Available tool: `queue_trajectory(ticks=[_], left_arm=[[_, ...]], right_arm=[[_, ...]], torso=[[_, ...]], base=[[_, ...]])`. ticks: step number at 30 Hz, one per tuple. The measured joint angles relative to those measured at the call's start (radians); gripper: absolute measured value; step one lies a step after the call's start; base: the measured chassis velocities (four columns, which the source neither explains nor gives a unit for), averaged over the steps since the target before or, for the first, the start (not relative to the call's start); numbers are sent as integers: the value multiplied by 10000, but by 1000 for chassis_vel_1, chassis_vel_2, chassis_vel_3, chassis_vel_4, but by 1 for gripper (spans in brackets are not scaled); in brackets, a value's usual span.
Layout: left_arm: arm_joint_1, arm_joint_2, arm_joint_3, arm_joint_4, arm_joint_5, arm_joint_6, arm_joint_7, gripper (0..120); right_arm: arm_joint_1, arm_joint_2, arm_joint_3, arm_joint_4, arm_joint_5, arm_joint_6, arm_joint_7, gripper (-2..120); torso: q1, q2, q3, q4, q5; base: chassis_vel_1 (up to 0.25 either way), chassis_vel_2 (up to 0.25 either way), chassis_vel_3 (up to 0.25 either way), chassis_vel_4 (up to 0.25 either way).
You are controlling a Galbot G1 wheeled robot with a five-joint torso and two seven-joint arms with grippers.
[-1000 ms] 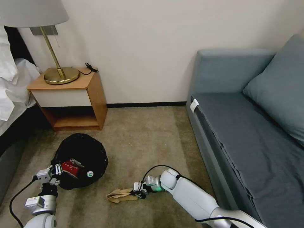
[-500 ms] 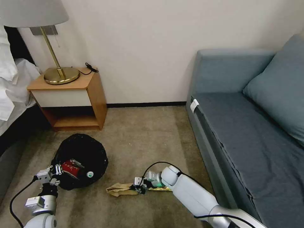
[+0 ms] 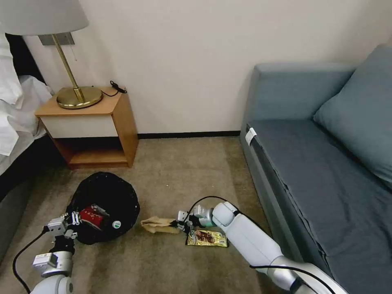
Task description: Pick up the trash bin, then pick up the garbage on the floor and place it into the trash bin.
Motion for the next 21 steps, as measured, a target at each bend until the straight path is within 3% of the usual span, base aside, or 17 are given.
queue_trajectory(ticks=[12,21], left_arm=[[-18,115,62,18,-40,-11,-2,5],[-13,43,142,-78,70,-4,3,5]], right_arm=[[2042,148,1313,-1189,282,36,-79,0],[2787,458,1645,49,1413,-264,-63,0]], torso=[[0,0,0,0,-1],[0,0,0,0,-1]], base=[[0,0,0,0],[0,0,0,0]])
